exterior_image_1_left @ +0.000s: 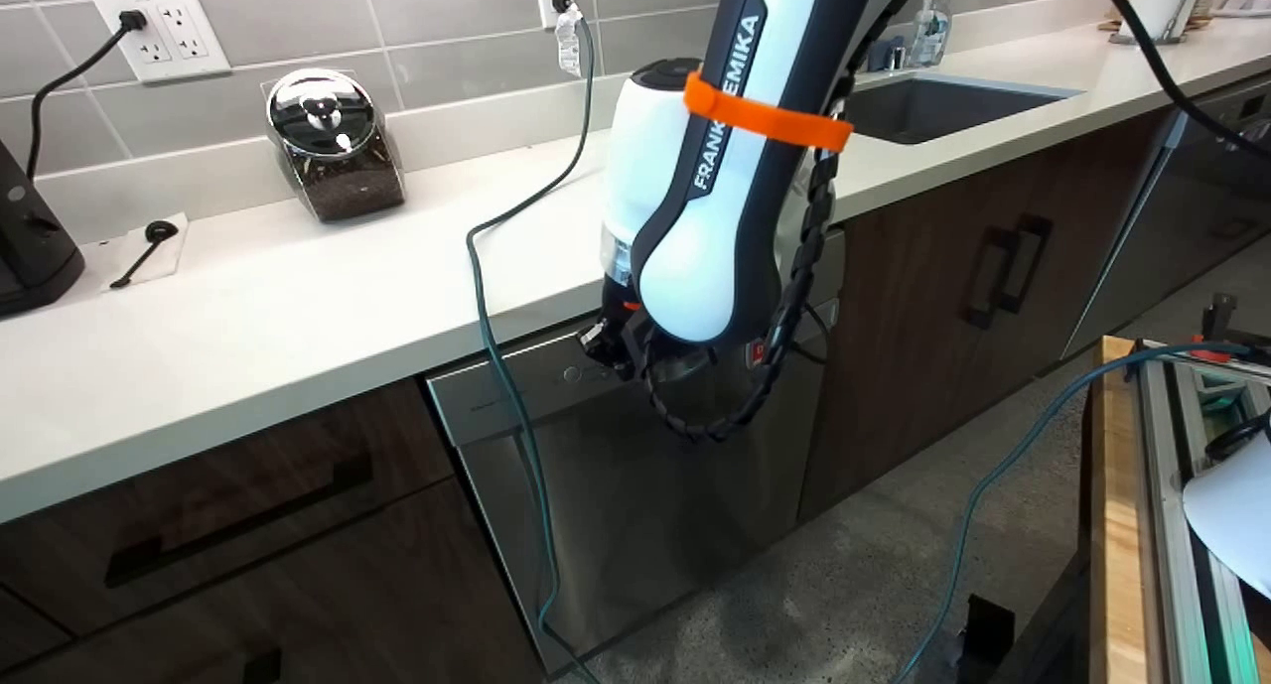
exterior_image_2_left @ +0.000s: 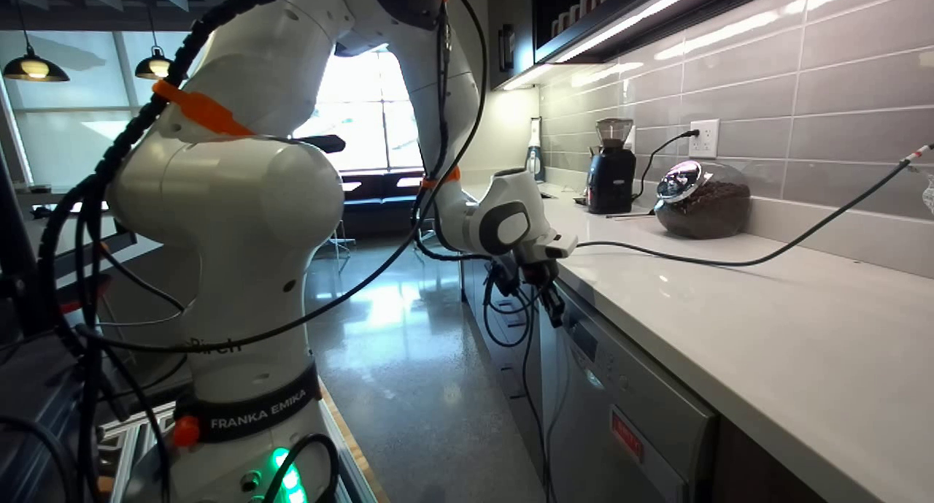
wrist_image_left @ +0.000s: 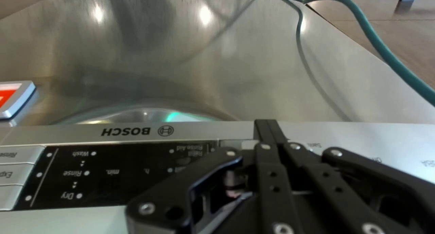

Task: Press a button on the dishwasher

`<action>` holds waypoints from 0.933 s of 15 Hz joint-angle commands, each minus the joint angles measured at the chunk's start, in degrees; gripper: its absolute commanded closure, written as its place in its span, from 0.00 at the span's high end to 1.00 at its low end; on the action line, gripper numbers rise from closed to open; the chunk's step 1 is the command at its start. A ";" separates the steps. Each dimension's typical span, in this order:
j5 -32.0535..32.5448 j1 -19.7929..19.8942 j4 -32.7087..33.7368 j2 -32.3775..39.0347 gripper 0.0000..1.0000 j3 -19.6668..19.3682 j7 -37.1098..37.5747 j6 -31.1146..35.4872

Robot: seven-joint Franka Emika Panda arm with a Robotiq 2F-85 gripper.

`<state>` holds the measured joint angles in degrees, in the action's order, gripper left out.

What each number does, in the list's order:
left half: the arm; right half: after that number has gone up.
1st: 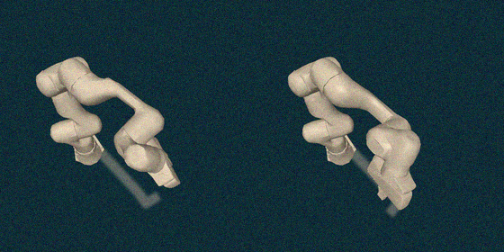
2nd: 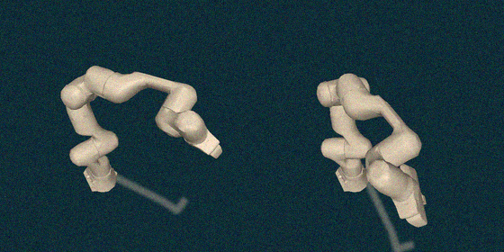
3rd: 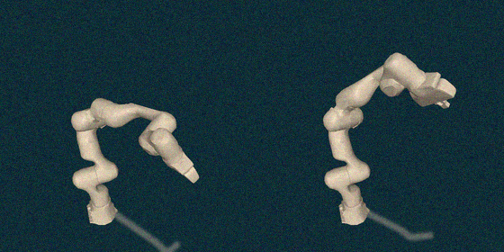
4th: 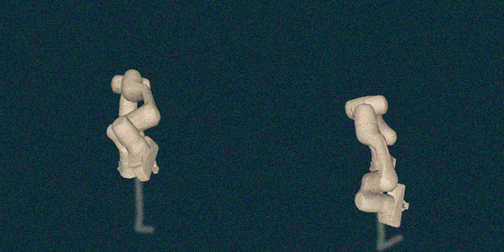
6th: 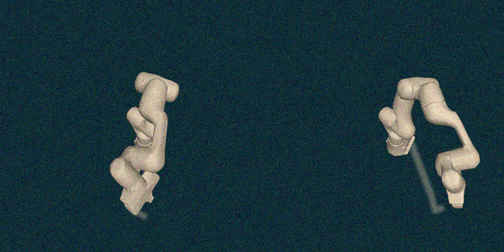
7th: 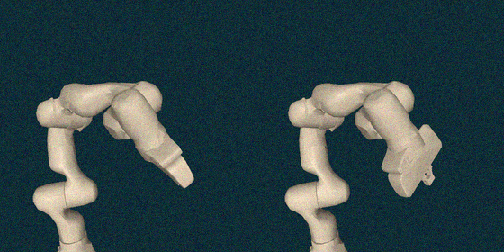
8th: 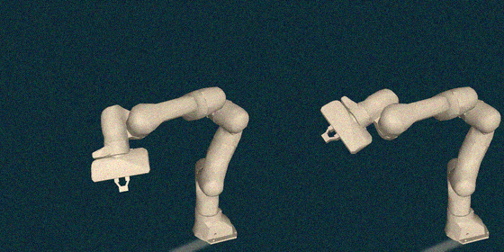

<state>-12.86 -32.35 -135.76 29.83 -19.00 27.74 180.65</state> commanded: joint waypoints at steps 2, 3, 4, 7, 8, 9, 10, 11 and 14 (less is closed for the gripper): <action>0.80 5.55 -3.70 -5.92 0.32 5.38 -3.73 -4.89; 1.15 6.17 -3.97 -6.60 0.40 6.03 -3.92 -6.31; 1.70 6.94 -4.18 -7.51 0.47 6.83 -4.08 -8.24; 3.73 8.74 -4.54 -9.54 0.69 8.62 -3.62 -13.69; 4.91 8.63 -4.54 -10.30 0.78 8.50 -2.69 -15.70; 5.79 9.37 -4.44 -10.81 0.84 9.21 -2.44 -17.60; 6.83 9.69 -4.37 -11.56 0.93 9.51 -1.90 -19.59; 7.74 10.22 -4.30 -12.22 0.99 10.01 -1.51 -21.52; 10.37 11.77 -4.29 -14.79 1.00 11.76 -0.36 -26.58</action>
<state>-5.51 -22.70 -138.73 18.72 -9.50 25.36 158.68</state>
